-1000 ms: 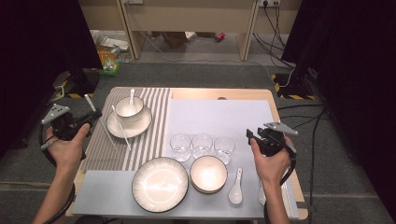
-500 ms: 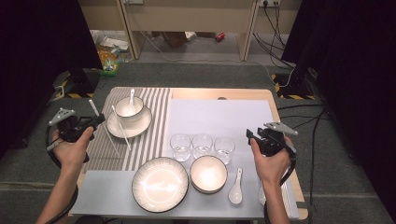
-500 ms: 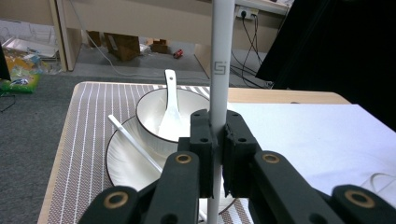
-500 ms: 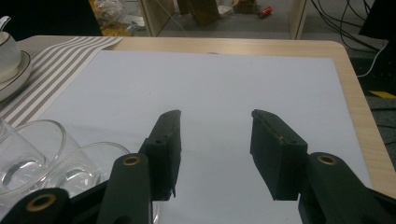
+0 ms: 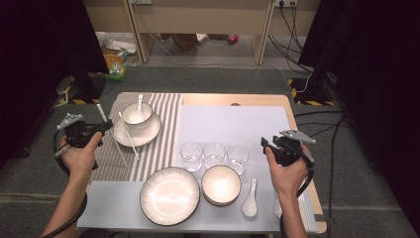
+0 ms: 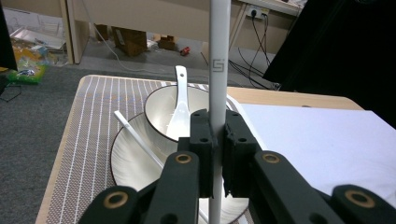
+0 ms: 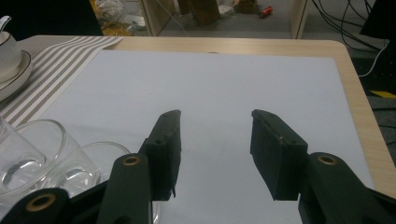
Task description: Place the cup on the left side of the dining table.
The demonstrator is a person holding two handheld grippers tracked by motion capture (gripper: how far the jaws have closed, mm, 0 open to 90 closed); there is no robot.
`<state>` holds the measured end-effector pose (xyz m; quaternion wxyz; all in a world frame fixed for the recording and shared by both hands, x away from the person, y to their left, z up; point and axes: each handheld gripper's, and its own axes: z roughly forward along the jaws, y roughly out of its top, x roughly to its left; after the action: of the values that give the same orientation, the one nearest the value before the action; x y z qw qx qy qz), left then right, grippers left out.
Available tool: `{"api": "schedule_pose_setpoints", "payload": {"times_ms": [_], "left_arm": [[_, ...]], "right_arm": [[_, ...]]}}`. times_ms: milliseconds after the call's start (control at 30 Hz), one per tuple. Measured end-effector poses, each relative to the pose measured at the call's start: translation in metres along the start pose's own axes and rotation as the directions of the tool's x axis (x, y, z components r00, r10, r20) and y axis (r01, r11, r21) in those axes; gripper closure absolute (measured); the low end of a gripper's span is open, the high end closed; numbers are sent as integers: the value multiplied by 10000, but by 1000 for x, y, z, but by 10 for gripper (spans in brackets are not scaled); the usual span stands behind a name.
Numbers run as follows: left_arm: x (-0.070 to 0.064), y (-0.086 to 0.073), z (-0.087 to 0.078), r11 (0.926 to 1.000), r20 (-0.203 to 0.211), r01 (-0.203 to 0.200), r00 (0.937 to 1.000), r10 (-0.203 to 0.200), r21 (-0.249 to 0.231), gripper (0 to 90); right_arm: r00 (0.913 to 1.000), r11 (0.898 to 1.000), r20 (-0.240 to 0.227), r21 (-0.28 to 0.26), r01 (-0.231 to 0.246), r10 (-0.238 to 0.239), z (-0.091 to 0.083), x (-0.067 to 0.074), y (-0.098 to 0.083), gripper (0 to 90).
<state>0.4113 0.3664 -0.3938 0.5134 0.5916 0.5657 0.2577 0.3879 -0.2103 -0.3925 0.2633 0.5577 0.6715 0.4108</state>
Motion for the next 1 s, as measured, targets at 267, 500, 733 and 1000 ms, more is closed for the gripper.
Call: {"api": "schedule_pose_setpoints", "payload": {"times_ms": [267, 500, 733, 1000], "left_arm": [[6, 0, 22, 9990, -359, 440, 9984, -436, 84, 830], [12, 0, 44, 9968, -857, 711, 9940, -679, 358, 822], [22, -1, 61, 9909, -1244, 1130, 9868, -1034, 729, 818], [30, -2, 74, 9838, -1639, 1347, 9798, -1144, 1186, 830]], "right_arm": [[10000, 10000, 24, 21, 42, -42, 1, 0, 0, 534], [10000, 10000, 17, 3, 14, -14, 1, -2, -1, 534], [10000, 10000, -5, 59, 66, -66, 3, -1, -1, 534], [10000, 9999, -14, 122, 70, -70, 4, -1, -2, 534]]}}
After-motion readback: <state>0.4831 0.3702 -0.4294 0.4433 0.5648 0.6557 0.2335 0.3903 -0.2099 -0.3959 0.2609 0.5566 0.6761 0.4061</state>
